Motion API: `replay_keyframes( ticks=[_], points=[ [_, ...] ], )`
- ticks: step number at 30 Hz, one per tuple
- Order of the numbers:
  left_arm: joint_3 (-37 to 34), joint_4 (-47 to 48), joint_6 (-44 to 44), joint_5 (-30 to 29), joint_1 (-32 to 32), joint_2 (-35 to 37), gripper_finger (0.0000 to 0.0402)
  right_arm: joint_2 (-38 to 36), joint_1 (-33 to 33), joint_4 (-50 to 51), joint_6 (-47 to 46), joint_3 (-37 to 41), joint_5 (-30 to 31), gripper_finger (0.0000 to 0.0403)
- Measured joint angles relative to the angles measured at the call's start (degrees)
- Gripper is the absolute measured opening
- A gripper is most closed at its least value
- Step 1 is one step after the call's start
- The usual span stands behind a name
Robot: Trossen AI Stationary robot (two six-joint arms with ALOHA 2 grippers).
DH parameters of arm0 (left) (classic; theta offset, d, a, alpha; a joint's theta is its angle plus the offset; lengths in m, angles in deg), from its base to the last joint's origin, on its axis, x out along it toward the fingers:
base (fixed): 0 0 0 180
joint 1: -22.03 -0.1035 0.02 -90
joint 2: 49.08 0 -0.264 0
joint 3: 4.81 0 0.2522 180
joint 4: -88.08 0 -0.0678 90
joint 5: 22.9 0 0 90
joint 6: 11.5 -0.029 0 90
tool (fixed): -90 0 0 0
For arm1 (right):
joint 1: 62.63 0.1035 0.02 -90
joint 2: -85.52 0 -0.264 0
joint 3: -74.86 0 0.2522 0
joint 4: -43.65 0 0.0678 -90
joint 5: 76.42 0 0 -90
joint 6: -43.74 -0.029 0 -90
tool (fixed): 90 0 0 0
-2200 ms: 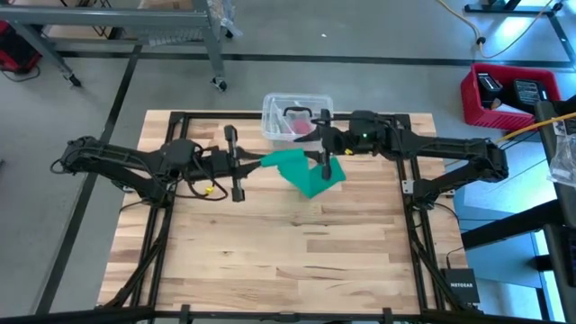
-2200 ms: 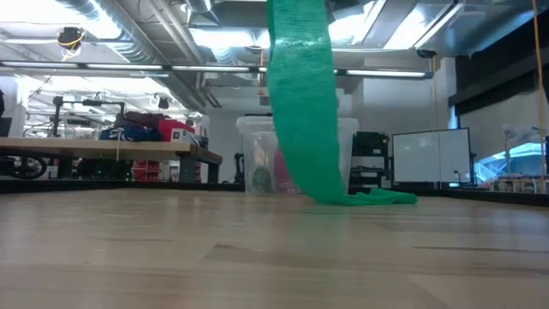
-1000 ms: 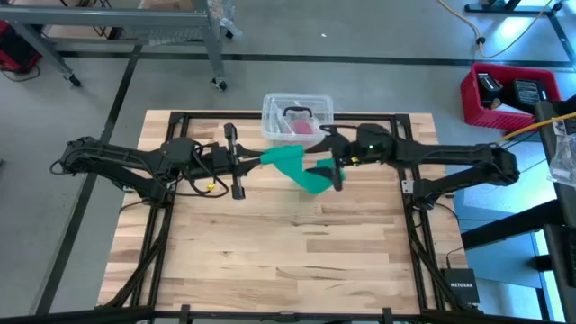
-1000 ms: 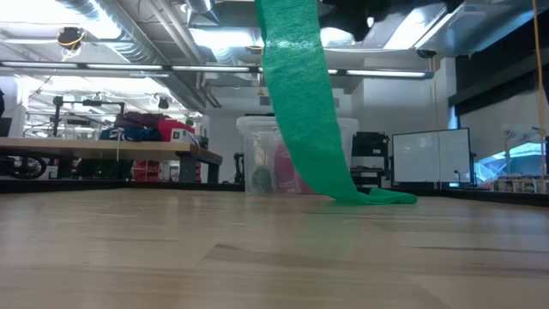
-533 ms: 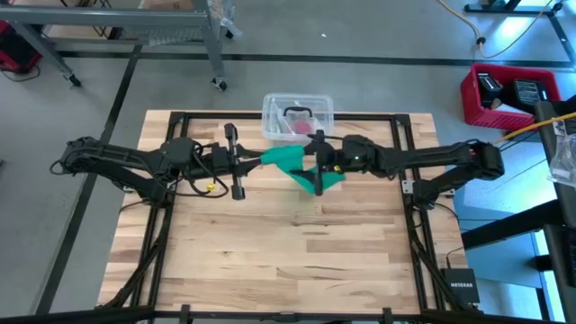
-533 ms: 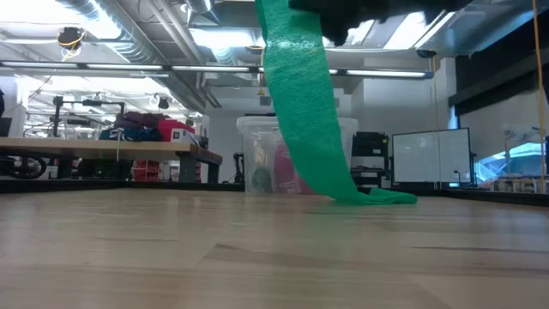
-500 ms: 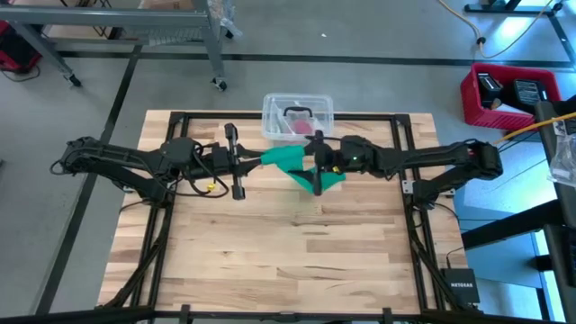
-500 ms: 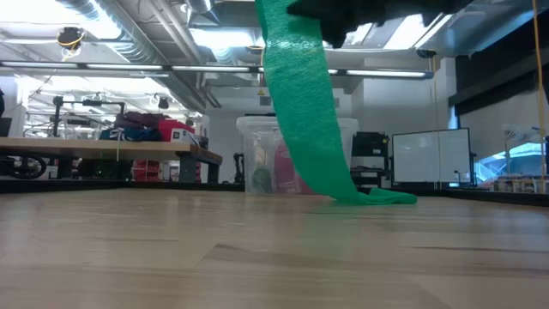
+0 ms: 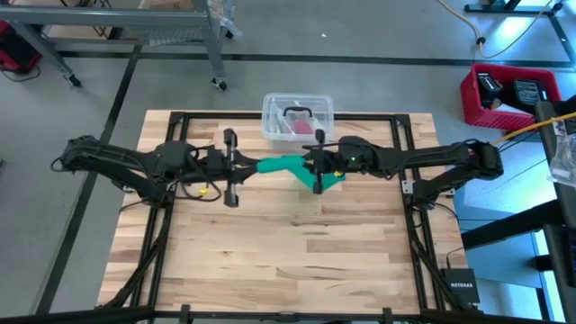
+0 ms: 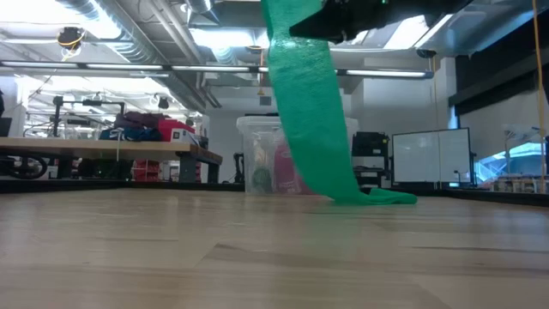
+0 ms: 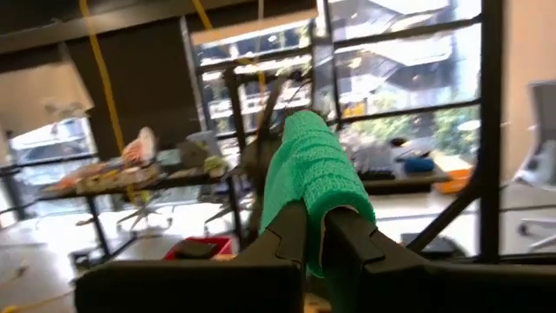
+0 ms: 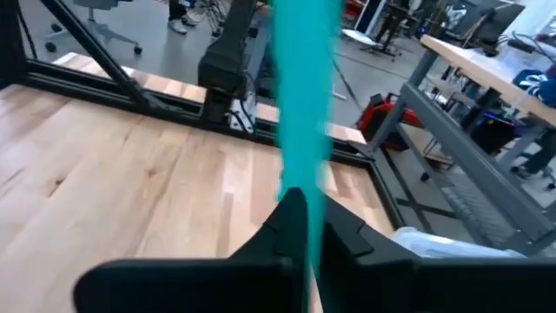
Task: Roll bandage
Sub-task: Roll the green bandage
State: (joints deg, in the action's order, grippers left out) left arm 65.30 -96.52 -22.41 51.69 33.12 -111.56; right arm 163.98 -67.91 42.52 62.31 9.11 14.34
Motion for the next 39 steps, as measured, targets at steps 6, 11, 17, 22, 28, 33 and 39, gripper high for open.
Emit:
replay_keyframes(
  ticks=[6, 11, 17, 22, 28, 33, 39],
  points=[
    [2.26, -0.61, -3.2, 0.1, 2.49, 1.54, 0.0011, -0.18, 0.09, -0.04, 1.2, 0.0, -1.85, 0.0009],
    [2.81, -1.66, -8.85, -3.14, 2.51, 2.23, 0.0011, -0.2, 0.33, -0.02, -0.92, -0.01, -6.79, 0.0004],
    [2.82, -5.24, -16.91, -6.7, 0.86, 2.21, 0.0011, -0.2, 4.06, 0.16, -1.79, -0.01, -5.41, 0.0004],
    [2.81, -4.88, -23.65, -11.61, -0.67, 2.16, 0.0011, -0.21, 8.35, 0.11, -2.76, -0.01, -2.46, 0.0004],
    [2.81, -4.72, -31.2, -17.54, -2.76, 2.08, 0.0011, -0.6, 12.98, 0.03, -5.14, -0.01, 1.03, 0.0004],
    [2.81, -1.7, -35.06, -20.29, -4.78, 2.08, 0.0011, -1.03, 17.22, 0.42, -6.63, -1.39, 2.23, 0.0002],
    [2.81, 6.06, -34.19, -22.32, -6.85, 2.05, 0.0009, -1.08, 22.42, 8.02, -6.39, -8.02, 6.7, 0.0004]
  ],
)
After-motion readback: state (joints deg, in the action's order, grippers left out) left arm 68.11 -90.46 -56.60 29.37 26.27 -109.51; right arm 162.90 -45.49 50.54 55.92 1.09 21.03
